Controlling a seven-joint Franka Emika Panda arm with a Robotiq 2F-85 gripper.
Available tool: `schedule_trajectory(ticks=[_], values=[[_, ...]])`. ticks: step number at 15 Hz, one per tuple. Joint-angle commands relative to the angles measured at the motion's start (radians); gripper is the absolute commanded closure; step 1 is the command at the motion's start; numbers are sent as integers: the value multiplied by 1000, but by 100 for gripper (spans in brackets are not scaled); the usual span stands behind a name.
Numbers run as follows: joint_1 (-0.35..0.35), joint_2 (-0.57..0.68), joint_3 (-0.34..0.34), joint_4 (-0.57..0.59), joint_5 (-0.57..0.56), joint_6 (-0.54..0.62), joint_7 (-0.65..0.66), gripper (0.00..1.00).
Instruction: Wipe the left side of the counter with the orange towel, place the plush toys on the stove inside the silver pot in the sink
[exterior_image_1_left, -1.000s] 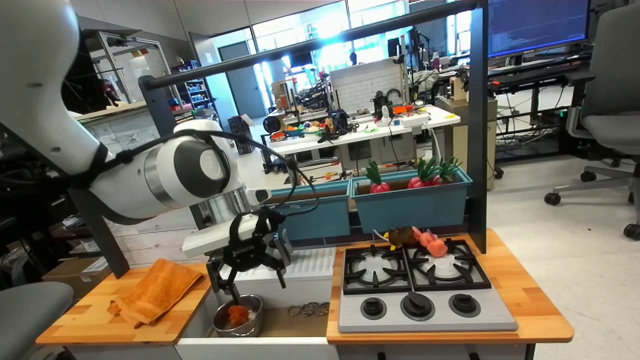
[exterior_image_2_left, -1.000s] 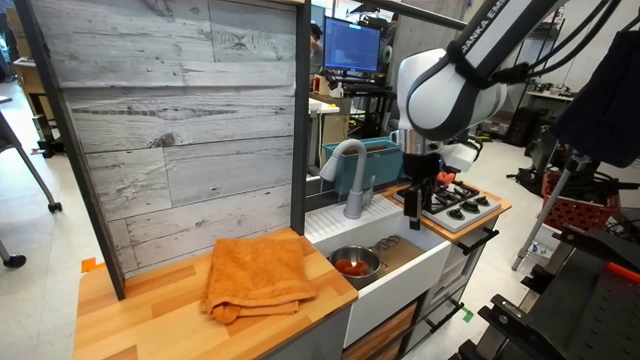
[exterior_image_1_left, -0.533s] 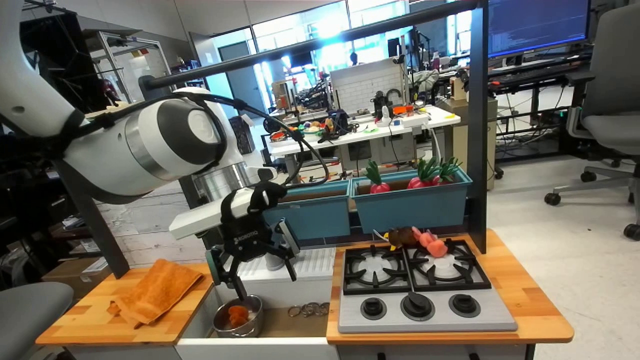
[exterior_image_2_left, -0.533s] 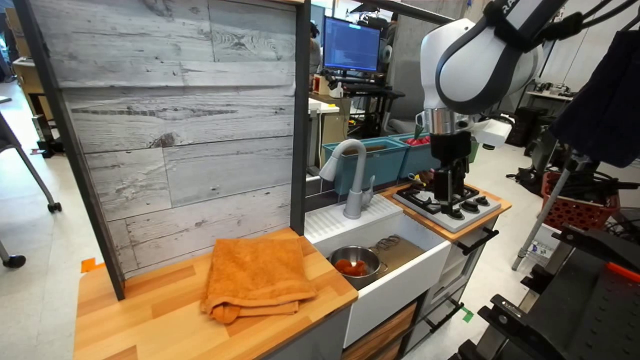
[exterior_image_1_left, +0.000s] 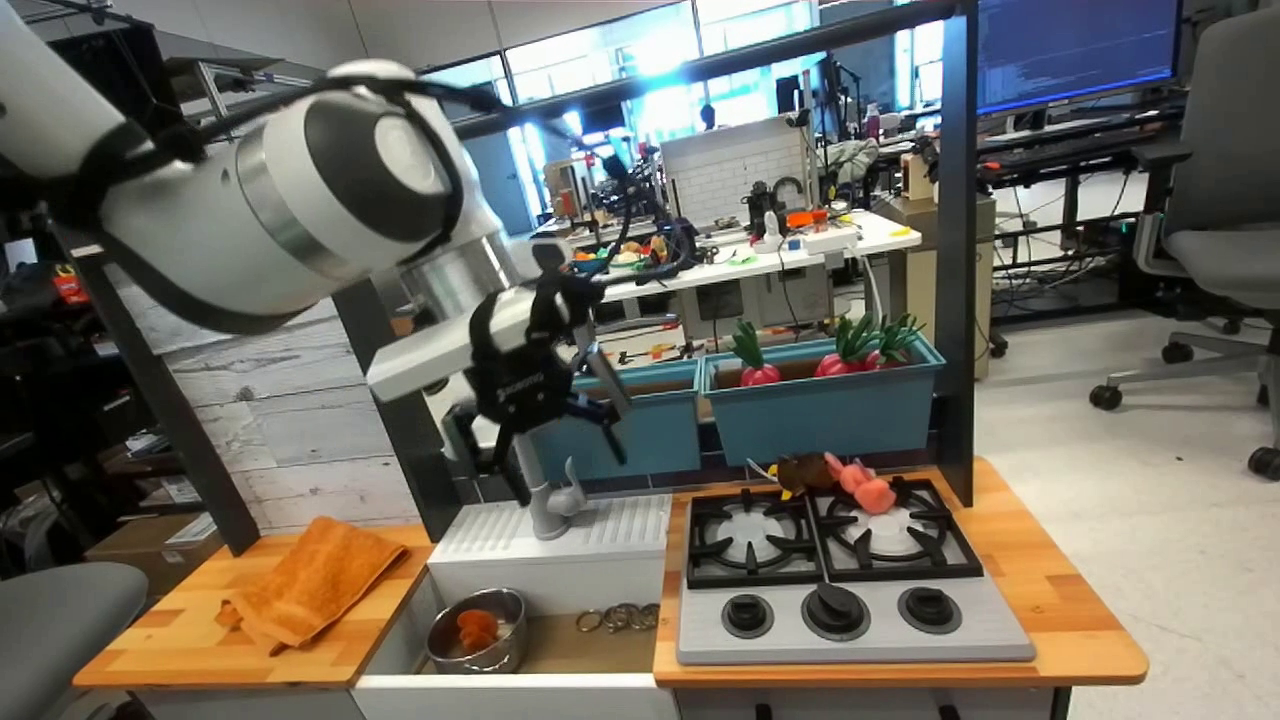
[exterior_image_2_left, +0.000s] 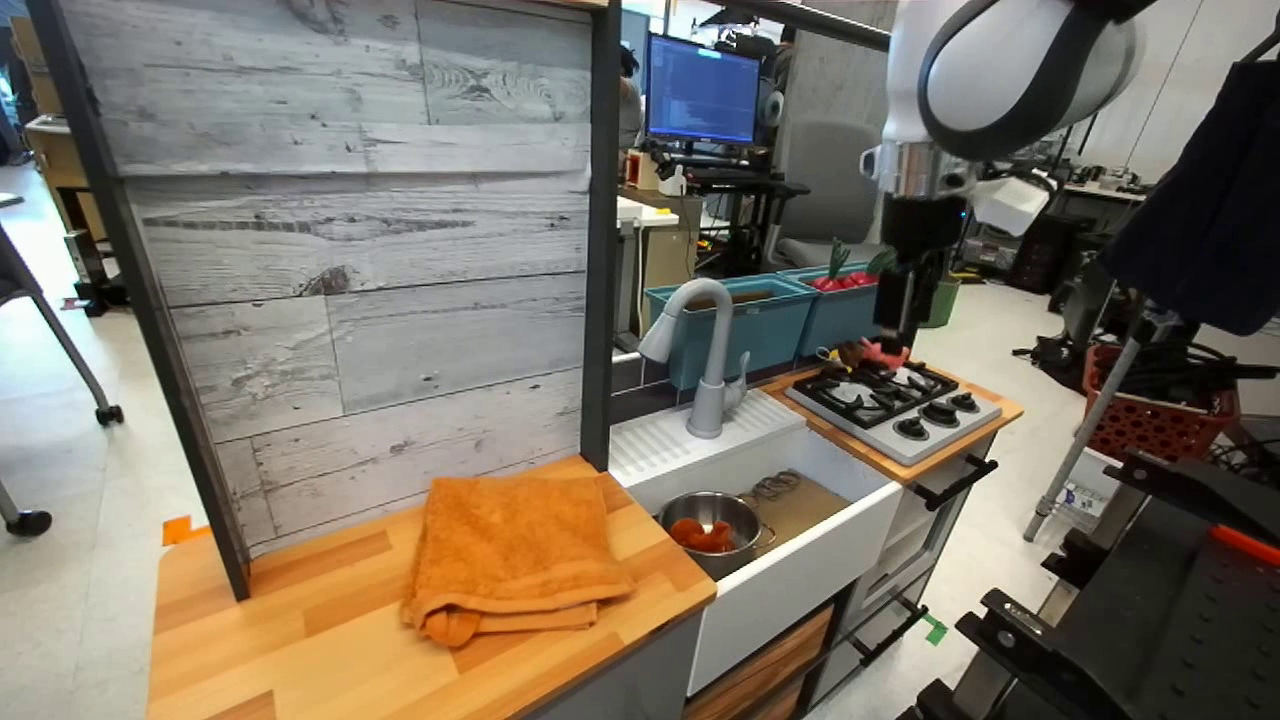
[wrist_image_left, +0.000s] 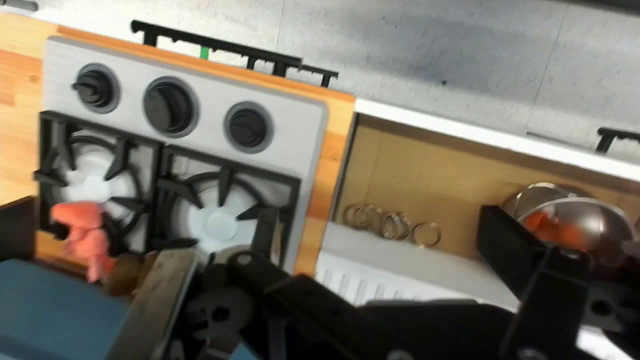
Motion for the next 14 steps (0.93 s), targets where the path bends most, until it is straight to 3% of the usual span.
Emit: schedule_trajectory(ticks=[1, 4, 6, 7, 11, 12, 14], values=[[-167, -51, 38, 19, 74, 115, -105, 0], [-296, 51, 74, 146, 197, 194, -147, 0], [-336, 105, 85, 195, 234, 260, -133, 0], [-305, 25, 54, 118, 187, 200, -128, 0], [-334, 102, 73, 178, 201, 246, -123, 0], [-337, 111, 85, 160, 206, 325, -125, 0], [-324, 154, 69, 183, 197, 375, -105, 0]])
